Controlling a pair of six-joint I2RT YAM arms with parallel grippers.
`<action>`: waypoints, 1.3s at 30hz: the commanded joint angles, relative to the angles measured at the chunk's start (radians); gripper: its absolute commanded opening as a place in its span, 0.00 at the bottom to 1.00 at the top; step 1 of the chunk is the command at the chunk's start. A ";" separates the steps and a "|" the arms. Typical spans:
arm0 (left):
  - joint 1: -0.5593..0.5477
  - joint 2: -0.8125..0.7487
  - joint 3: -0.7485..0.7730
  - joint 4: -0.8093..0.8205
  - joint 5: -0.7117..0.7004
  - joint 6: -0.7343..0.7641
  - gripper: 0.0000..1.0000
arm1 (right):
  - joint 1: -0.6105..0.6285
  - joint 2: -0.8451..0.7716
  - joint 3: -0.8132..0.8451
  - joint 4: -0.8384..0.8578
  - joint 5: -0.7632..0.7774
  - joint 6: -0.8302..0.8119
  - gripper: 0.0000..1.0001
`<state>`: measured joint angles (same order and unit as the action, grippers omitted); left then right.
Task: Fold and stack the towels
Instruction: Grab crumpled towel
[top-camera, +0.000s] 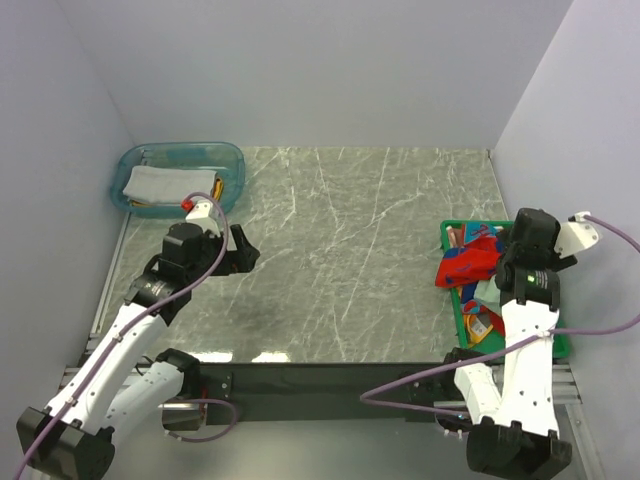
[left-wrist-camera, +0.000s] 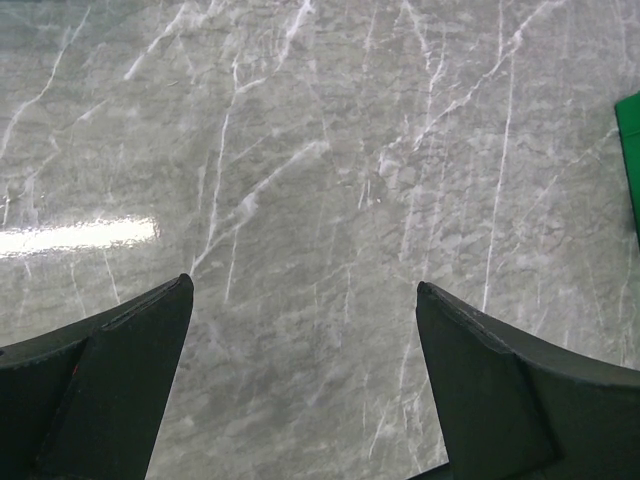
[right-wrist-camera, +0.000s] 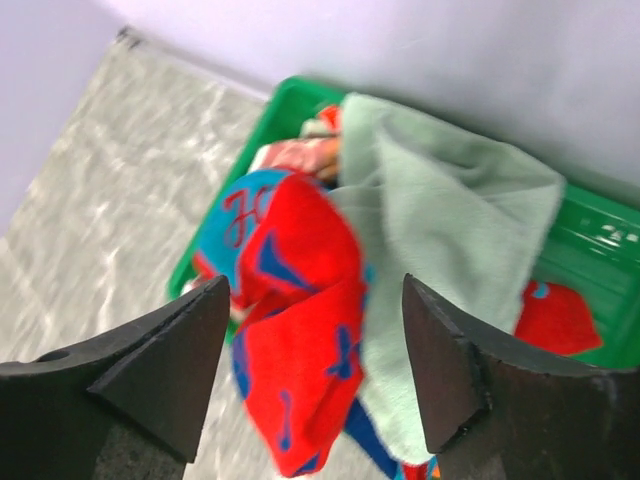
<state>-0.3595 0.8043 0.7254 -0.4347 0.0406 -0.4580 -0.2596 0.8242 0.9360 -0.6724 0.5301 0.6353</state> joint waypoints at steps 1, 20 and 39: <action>-0.004 0.013 0.014 0.008 -0.025 0.012 0.99 | 0.006 0.056 0.061 0.025 -0.142 -0.086 0.77; -0.025 -0.001 0.020 -0.016 -0.038 0.013 0.99 | 0.048 0.285 -0.032 0.056 -0.059 -0.082 0.57; -0.056 -0.016 0.022 -0.022 -0.082 0.010 0.99 | 0.117 0.076 0.250 0.175 -0.195 -0.235 0.00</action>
<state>-0.4118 0.8013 0.7254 -0.4622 -0.0254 -0.4576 -0.1482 0.9417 1.1160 -0.6094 0.4084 0.4652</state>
